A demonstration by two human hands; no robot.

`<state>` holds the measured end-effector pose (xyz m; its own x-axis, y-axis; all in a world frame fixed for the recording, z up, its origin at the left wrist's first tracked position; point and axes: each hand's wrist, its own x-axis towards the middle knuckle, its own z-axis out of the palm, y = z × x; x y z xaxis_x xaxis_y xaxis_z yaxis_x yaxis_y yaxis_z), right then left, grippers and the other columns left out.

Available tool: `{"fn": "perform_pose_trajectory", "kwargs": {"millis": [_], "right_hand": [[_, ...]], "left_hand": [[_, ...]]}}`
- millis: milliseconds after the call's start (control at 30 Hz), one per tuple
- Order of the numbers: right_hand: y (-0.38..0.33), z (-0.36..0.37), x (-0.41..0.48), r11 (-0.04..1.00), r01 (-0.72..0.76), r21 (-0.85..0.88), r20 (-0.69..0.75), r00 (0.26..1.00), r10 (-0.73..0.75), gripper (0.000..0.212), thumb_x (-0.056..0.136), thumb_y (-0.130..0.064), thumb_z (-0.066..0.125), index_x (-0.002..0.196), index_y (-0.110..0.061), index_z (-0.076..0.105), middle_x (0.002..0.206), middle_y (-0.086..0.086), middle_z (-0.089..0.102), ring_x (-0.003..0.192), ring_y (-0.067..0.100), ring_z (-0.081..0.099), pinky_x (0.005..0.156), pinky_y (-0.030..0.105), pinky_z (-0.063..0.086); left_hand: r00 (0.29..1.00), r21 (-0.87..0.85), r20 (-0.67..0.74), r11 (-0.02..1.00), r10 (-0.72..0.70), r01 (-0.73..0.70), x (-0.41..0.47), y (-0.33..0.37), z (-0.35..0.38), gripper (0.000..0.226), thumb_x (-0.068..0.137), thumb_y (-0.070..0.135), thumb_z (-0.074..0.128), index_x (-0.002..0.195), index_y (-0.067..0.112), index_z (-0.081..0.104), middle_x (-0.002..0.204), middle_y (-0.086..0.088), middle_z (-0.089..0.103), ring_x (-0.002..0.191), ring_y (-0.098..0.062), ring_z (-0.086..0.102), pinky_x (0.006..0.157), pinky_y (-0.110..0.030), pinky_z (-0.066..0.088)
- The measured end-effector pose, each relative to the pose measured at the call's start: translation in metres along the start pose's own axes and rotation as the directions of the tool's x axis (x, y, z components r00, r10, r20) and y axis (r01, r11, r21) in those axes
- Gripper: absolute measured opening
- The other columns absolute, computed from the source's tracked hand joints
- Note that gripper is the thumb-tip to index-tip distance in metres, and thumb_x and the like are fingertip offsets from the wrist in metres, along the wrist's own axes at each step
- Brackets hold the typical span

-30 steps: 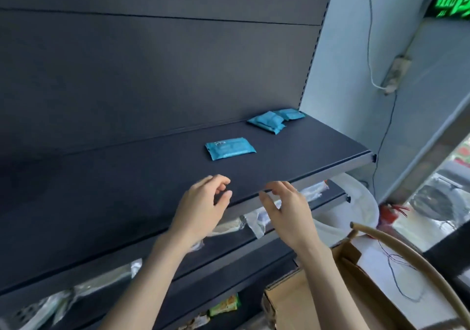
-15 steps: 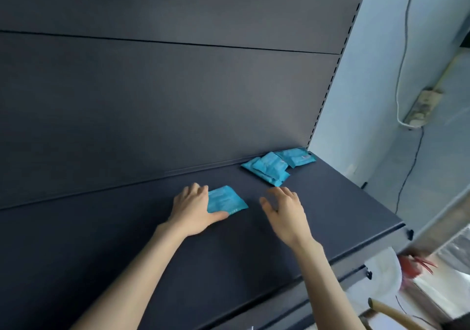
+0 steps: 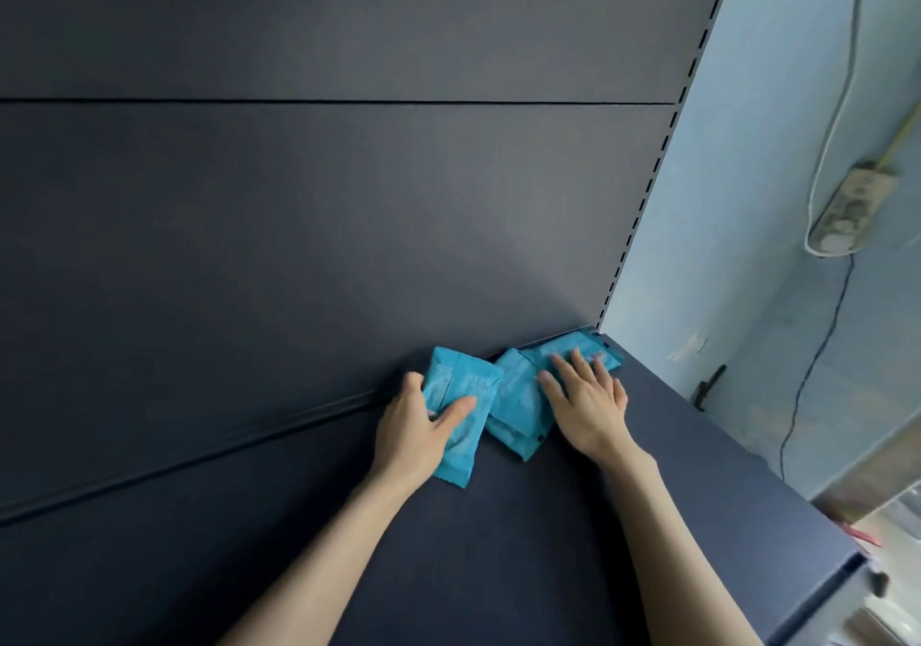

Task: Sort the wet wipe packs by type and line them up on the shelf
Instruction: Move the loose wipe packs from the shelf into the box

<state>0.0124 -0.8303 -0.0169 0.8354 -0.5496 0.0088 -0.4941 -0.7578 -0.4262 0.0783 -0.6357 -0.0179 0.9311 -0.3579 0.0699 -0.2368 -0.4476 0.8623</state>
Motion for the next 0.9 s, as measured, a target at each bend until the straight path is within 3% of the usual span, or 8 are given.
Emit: {"fn": "perform_pose_trajectory", "kwargs": {"millis": [100,167,367,467,567,700,800,900], "right_hand": [[0.004,-0.001,0.007,0.983,0.055,0.176,-0.14,0.99,-0.03,0.036,0.097,-0.045,0.041,0.114,-0.023,0.063,0.13,-0.004,0.05,0.13,0.025,0.028,0.106,0.035,0.021],[0.003,0.0,0.009,0.964,0.084,0.252,-0.196,0.98,-0.034,0.033,0.094,-0.043,0.05,0.094,-0.015,0.067,0.106,-0.005,0.054,0.114,0.023,0.036,0.09,0.025,0.027],[-0.004,0.001,0.01,0.929,0.097,0.357,-0.254,0.967,-0.004,0.05,0.087,-0.036,0.065,0.05,-0.016,0.039,0.063,-0.006,0.043,0.067,0.017,0.042,0.062,0.027,0.025],[-0.013,0.004,0.007,0.907,0.056,0.418,-0.217,0.975,0.04,0.042,0.082,-0.035,0.071,0.057,-0.015,0.043,0.058,-0.007,0.046,0.055,0.011,0.04,0.058,0.027,0.031],[-0.017,0.005,0.001,0.887,0.006,0.462,-0.15,0.986,0.071,0.036,0.077,-0.04,0.075,0.091,-0.017,0.051,0.084,-0.006,0.054,0.073,0.011,0.05,0.07,0.027,0.04],[-0.019,0.003,0.001,0.942,-0.114,0.314,-0.048,0.99,0.135,0.074,0.072,-0.057,0.071,0.124,-0.01,0.047,0.129,0.008,0.04,0.122,0.026,0.037,0.102,0.035,0.033],[-0.024,-0.002,-0.001,0.964,-0.169,0.207,0.052,0.985,0.162,0.075,0.07,-0.068,0.065,0.122,-0.015,0.054,0.128,0.007,0.049,0.122,0.029,0.039,0.102,0.04,0.03],[-0.027,-0.004,-0.009,0.932,-0.163,0.324,0.121,0.984,0.13,0.077,0.06,-0.071,0.07,0.116,-0.022,0.055,0.115,0.001,0.058,0.111,0.024,0.053,0.101,0.043,0.038]], "left_hand": [[0.997,0.098,-0.057,0.994,0.057,-0.052,0.015,0.003,0.019,0.045,0.08,0.048,0.067,0.093,0.008,0.049,0.099,-0.001,0.048,0.097,-0.022,0.051,0.089,-0.04,0.043],[0.995,0.143,-0.075,0.988,0.068,-0.057,0.019,0.003,0.024,0.048,0.079,0.052,0.065,0.094,0.01,0.048,0.104,-0.002,0.048,0.1,-0.023,0.05,0.091,-0.041,0.041],[0.996,-0.01,0.057,0.997,-0.073,0.074,0.019,0.009,0.014,0.056,0.064,0.044,0.082,0.098,0.017,0.046,0.106,0.003,0.048,0.094,-0.012,0.052,0.079,-0.03,0.046],[0.974,-0.125,0.161,0.976,-0.158,0.179,0.017,0.009,0.004,0.069,0.058,0.032,0.089,0.111,0.02,0.045,0.118,0.001,0.048,0.1,-0.01,0.054,0.083,-0.029,0.048],[0.941,-0.116,0.247,0.957,-0.232,0.266,0.012,0.011,-0.008,0.095,0.057,0.028,0.09,0.135,0.022,0.036,0.127,0.001,0.048,0.114,-0.016,0.052,0.097,-0.036,0.046],[0.903,-0.079,0.367,0.959,-0.225,0.271,0.006,0.019,-0.024,0.051,0.063,0.02,0.088,0.107,0.014,0.062,0.099,0.003,0.071,0.082,-0.01,0.069,0.077,-0.033,0.057],[0.899,-0.104,0.392,0.962,-0.195,0.254,-0.003,0.019,-0.028,0.042,0.066,0.019,0.085,0.1,0.016,0.061,0.091,0.005,0.071,0.076,-0.008,0.07,0.064,-0.029,0.057],[0.915,-0.119,0.377,0.971,-0.147,0.205,-0.013,0.017,-0.03,0.041,0.07,0.021,0.083,0.099,0.015,0.055,0.094,0.006,0.069,0.078,-0.007,0.069,0.063,-0.025,0.054]]}}
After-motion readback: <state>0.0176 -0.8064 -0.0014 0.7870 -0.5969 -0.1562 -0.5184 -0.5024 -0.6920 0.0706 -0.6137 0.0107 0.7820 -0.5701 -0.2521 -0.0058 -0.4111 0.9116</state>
